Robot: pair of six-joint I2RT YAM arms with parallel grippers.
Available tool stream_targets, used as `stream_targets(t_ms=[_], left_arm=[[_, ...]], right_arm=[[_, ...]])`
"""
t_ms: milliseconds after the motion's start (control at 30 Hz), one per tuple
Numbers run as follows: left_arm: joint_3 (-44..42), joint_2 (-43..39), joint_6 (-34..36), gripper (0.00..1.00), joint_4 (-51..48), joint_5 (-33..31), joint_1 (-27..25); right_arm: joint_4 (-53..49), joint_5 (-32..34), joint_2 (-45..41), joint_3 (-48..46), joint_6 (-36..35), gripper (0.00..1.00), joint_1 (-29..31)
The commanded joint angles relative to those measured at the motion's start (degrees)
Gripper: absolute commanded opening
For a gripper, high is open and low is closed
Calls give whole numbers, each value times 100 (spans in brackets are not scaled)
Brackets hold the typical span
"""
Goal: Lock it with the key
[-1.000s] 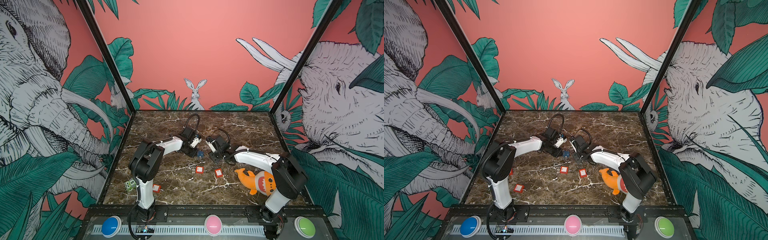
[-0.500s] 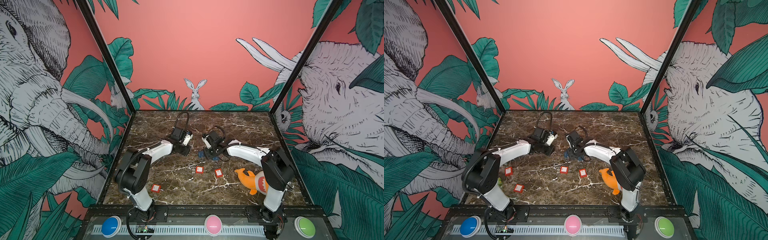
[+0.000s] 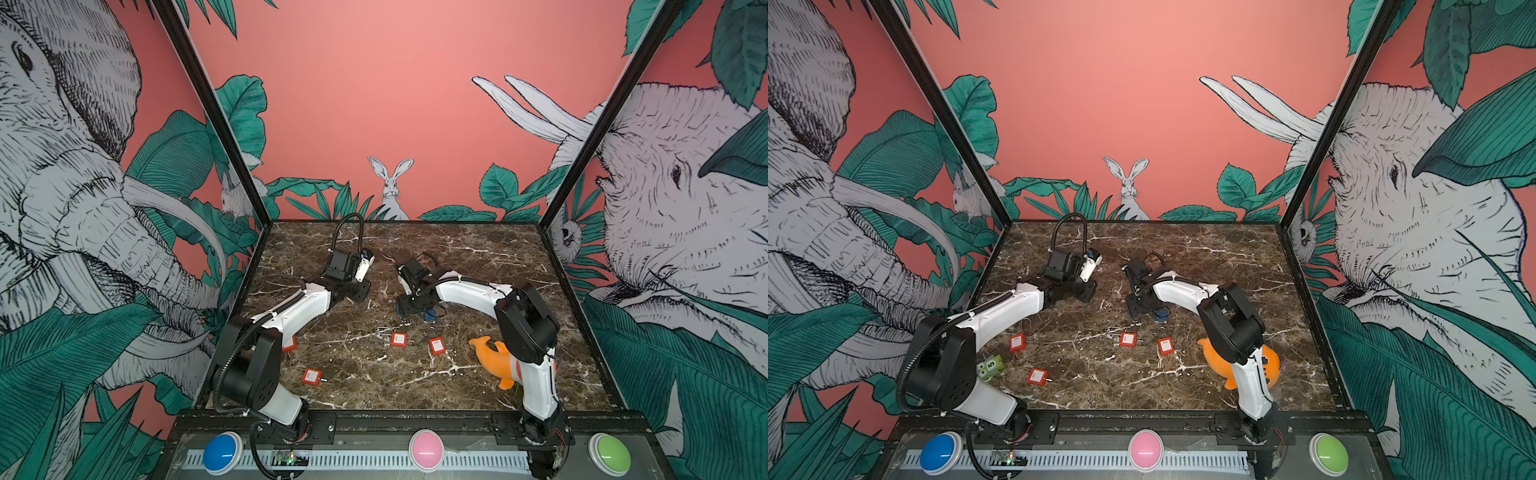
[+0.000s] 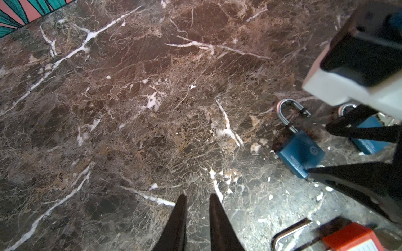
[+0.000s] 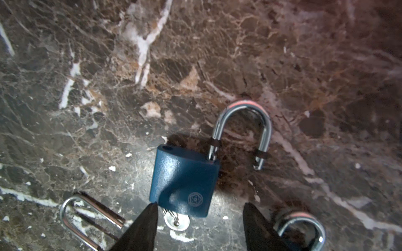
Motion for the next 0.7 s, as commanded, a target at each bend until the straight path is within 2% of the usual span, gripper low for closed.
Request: stream_targets(t_ms=[0,400,567,667], left_arm=[[-153,-329,109,22,84,-85,8],[-280,-319,223,22,95,-161,34],[-234,-214,242,22,75,-108,30],[-219,-177,236,22,104,-96,30]], right_arm=[[-288,-127,252,358,-4,63,55],[-986,271,946,1271,-757,64,230],[-1223,950,1109,1524,-1634,62,505],[-1254,1246,1094,1508,-1925,59,590]])
